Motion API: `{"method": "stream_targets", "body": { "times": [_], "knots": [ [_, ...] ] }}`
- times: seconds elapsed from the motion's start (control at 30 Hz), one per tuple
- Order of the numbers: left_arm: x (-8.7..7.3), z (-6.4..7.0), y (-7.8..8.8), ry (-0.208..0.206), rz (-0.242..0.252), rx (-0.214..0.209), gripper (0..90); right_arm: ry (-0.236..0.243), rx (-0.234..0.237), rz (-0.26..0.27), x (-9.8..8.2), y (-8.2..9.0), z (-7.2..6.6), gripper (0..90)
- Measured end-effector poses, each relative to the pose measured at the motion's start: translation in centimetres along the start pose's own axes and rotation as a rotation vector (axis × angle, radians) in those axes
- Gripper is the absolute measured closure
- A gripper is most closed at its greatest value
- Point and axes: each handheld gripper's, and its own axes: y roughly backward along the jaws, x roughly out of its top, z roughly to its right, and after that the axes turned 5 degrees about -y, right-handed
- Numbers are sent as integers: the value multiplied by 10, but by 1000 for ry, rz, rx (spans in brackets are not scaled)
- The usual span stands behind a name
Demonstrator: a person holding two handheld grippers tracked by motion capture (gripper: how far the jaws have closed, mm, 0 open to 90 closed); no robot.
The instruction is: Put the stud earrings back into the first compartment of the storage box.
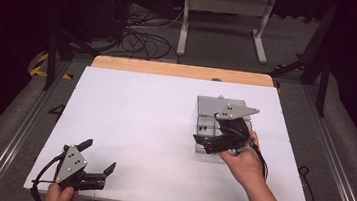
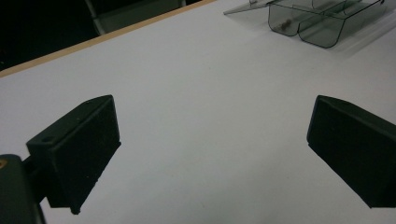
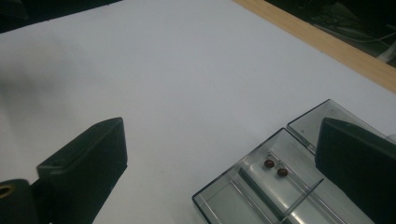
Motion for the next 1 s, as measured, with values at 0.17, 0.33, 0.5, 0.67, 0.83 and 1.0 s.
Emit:
{"method": "stream_targets", "body": {
  "times": [0.17, 0.33, 0.5, 0.67, 0.83, 1.0],
  "knots": [
    [0, 0, 0, 5, -1, -2, 30, -2, -14, 36, -8, 19, -4, 30],
    [0, 1, 0, 2, -4, 0, 30, -16, -15, 57, -20, 34, -3, 30],
    [0, 1, 0, 1, -4, 2, 30, -37, -24, 88, -34, 49, 0, 30],
    [0, 1, 0, 0, 0, 5, 30, -46, -39, 92, -50, 62, 6, 29],
    [0, 1, 0, -2, -1, 5, 30, -52, -37, 109, -66, 74, 11, 13],
    [0, 2, -1, -3, -2, 0, 30, -92, -32, 120, -82, 80, 16, 1]
  ]
}}
